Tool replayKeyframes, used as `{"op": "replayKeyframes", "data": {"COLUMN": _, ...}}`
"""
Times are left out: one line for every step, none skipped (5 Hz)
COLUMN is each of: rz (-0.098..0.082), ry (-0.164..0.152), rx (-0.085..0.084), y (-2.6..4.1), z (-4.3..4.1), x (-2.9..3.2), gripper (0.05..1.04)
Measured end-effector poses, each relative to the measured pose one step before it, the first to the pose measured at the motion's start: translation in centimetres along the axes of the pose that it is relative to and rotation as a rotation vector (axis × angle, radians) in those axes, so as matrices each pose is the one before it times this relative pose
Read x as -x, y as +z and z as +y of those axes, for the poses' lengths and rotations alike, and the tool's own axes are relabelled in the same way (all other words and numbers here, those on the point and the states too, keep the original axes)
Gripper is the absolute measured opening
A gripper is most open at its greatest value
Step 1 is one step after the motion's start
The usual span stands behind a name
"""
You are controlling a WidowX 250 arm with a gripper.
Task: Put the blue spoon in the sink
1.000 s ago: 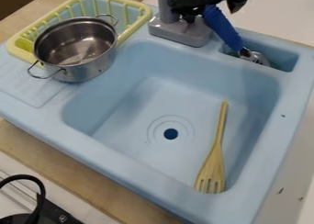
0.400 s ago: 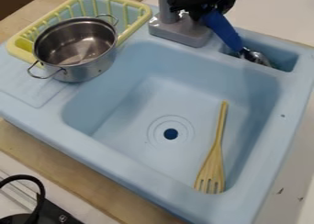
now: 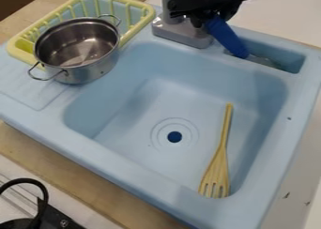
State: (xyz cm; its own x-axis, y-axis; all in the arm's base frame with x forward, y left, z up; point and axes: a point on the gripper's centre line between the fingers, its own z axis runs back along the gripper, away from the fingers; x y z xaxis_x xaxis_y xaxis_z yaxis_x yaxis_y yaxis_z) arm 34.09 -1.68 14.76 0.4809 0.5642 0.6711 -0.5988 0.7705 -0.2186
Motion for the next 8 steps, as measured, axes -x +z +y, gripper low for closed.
{"op": "replayKeyframes", "data": {"rz": -0.0163, "ry": 0.0629, "rx": 0.0236, "y": 1.487, "z": 0.052, "x": -0.902, "gripper": 0.284}}
{"op": "replayKeyframes", "data": {"rz": 0.0003, "ry": 0.0542, "rx": 0.0429, "y": 1.226, "z": -0.120, "x": -0.548, "gripper": 0.230}}
{"op": "replayKeyframes", "data": {"rz": 0.0005, "ry": 0.0468, "rx": 0.0467, "y": 0.991, "z": -0.297, "x": -0.712, "gripper": 0.229}}
{"op": "replayKeyframes", "data": {"rz": -0.0143, "ry": 0.0253, "rx": 0.0053, "y": 1.012, "z": 0.339, "x": -0.319, "gripper": 0.229}}
{"op": "replayKeyframes", "data": {"rz": -0.0275, "ry": 0.0299, "rx": -0.0214, "y": 1.483, "z": 0.818, "x": -0.279, "gripper": 0.229}}
{"op": "replayKeyframes", "data": {"rz": -0.0305, "ry": 0.0354, "rx": -0.0561, "y": 0.682, "z": 1.156, "x": -0.186, "gripper": 0.229}}
{"op": "replayKeyframes", "data": {"rz": -0.0122, "ry": 0.0416, "rx": -0.0246, "y": 1.021, "z": 0.764, "x": -0.660, "gripper": 0.229}}
{"op": "replayKeyframes", "data": {"rz": -0.0269, "ry": 0.0354, "rx": -0.0959, "y": 0.402, "z": 1.441, "x": -0.367, "gripper": 0.229}}
